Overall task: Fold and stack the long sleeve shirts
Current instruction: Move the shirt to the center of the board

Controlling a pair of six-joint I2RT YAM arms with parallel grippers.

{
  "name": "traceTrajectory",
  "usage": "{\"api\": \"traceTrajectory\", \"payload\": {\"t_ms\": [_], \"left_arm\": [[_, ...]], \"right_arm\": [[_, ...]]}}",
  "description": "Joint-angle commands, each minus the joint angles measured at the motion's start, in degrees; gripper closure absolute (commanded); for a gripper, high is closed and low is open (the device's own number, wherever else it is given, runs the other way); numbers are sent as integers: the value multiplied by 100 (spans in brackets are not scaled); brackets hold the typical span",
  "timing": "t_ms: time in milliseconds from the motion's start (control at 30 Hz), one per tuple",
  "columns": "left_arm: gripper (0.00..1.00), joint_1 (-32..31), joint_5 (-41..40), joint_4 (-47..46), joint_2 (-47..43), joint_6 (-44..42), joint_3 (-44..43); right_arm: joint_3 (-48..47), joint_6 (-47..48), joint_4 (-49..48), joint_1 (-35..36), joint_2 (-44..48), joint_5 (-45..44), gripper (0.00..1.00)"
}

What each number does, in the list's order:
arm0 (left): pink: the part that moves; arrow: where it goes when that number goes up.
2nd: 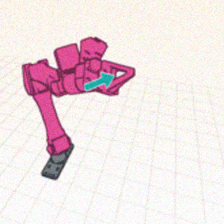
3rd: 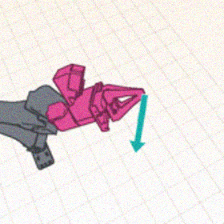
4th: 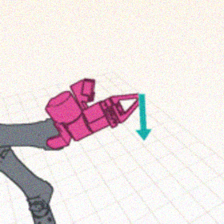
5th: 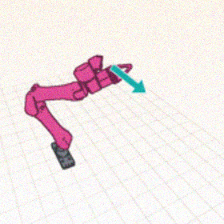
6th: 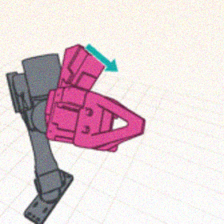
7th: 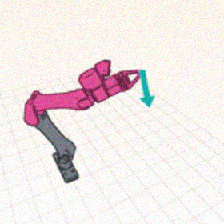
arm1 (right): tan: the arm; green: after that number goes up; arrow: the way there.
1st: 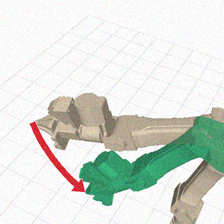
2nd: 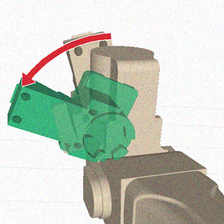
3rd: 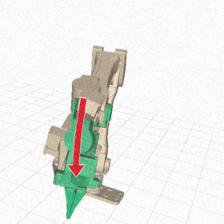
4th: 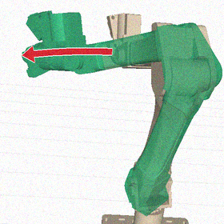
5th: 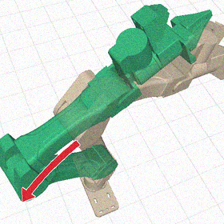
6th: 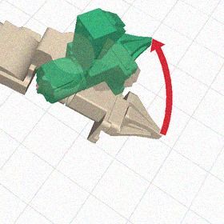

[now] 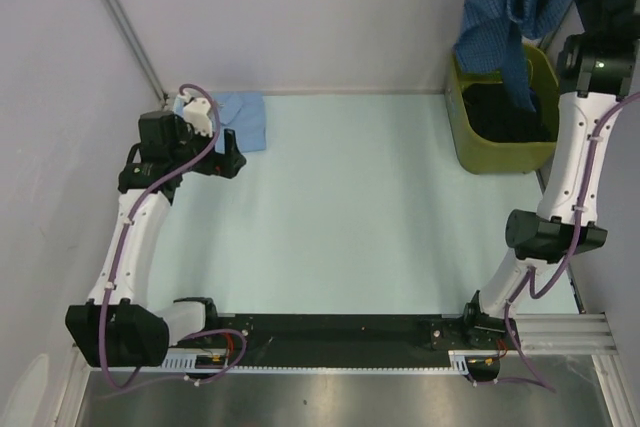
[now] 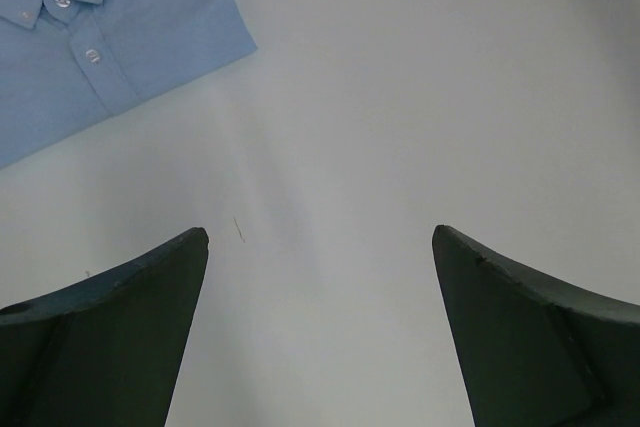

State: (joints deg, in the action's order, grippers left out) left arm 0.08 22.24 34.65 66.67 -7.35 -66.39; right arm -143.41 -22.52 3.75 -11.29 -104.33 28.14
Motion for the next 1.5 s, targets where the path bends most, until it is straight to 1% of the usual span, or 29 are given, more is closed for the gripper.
{"api": "traceTrajectory", "payload": {"t_ms": [0, 33, 133, 167, 233, 300, 333, 433, 467, 500, 533, 567, 633, 667, 700, 767, 800, 867, 967, 1000, 1067, 1133, 1167, 1200, 1267, 1300, 1367, 1400, 1467], "left_arm": [[0, 571, 912, -275, -32, 489, -287], [0, 773, 1044, -292, 47, 620, -278], [0, 1168, 1563, -336, 170, 857, -295], [0, 1274, 1721, -354, 249, 902, -278], [1, 1503, 2125, -380, 320, 981, -278], [1, 1583, 2310, -372, 425, 982, -260], [1, 1627, 2398, -363, 451, 964, -269], [1, 1688, 2443, -310, 391, 789, -234], [0, 1697, 2373, -319, 338, 745, -217], [1, 1715, 2312, -310, 233, 562, -199], [1, 1724, 2198, -293, 188, 473, -155], [0, 1732, 2153, -258, 136, 359, -146], [1, 1741, 2066, -39, 30, -106, -137], [1, 1733, 1900, 49, -14, -291, -129], [1, 1750, 1776, 120, -58, -641, -85], [1, 1750, 1548, 296, -233, -1064, 125], [0, 1759, 1503, 349, -269, -1484, 213], [0, 1741, 1477, 647, -208, -1934, 425], [1, 1750, 1590, 1261, 98, -2778, 530], [0, 1741, 1704, 1402, 161, -3180, 548], [1, 1724, 1810, 1684, 249, -3464, 653], [1, 1444, 1872, 1781, 241, -3755, 828], [1, 1277, 1846, 1773, 215, -3817, 908], [1, 797, 1767, 1747, 136, -3878, 996], [1, 241, 1267, 1326, 83, -3748, 1312], [1, -240, 1135, 1142, 100, -3573, 1400], [1, -569, 1054, 781, 266, -3422, 1524], [2, -796, 1037, 701, 380, -3256, 1515], [3, -860, 1167, 543, 819, -3071, 1410]], "right_arm": [[-458, -710, -980, 898, -96, -352, 100], [-529, -553, -1129, 1362, -105, -527, 100], [-679, -26, -1288, 2155, -79, -984, 100], [-670, 272, -1376, 2653, -70, -1064, 100], [-662, 642, -1499, 3139, -26, -1318, 100], [-539, 1249, -1517, 3694, 79, -1512, 100], [-399, 1364, -1544, 3791, 158, -1774, 100], [689, 1338, -1632, 3783, 685, -2005, 100], [1501, 1286, -1632, 3714, 843, -1997, 100], [1883, 885, -1449, 3539, 1210, -1979, 100], [2375, 629, -1282, 3415, 1388, -1718, 100], [3354, 339, -1063, 3310, 1607, -1481, 78], [4580, -23, -133, 3046, 2248, -692, 42], [5160, 37, 167, 2967, 2460, -513, 3], [6436, 142, 614, 2861, 2923, -311, 0], [7568, 476, 776, 2440, 3356, -135, 0], [8261, 703, 855, 2317, 3567, 110, 0], [8680, 1528, 1065, 2271, 3981, 121, 0], [8988, 2232, 1654, 2473, 4114, 129, 0], [9085, 2444, 1760, 2491, 4123, 287, 0], [9401, 2865, 1717, 2552, 4184, 210, 0], [9455, 3288, 1840, 2631, 4062, 87, 2], [9437, 3446, 1857, 2710, 3879, 69, 7], [9411, 3770, 1901, 2763, 3746, 8, 10], [9193, 3913, 1867, 2860, 3457, -72, 17], [9052, 4009, 1866, 2991, 3142, -46, 18], [8814, 4115, 1831, 3193, 2806, -63, 20], [8596, 4168, 1709, 3455, 2491, -124, 20], [8340, 4221, 1638, 3720, 2165, -195, 18]]}}
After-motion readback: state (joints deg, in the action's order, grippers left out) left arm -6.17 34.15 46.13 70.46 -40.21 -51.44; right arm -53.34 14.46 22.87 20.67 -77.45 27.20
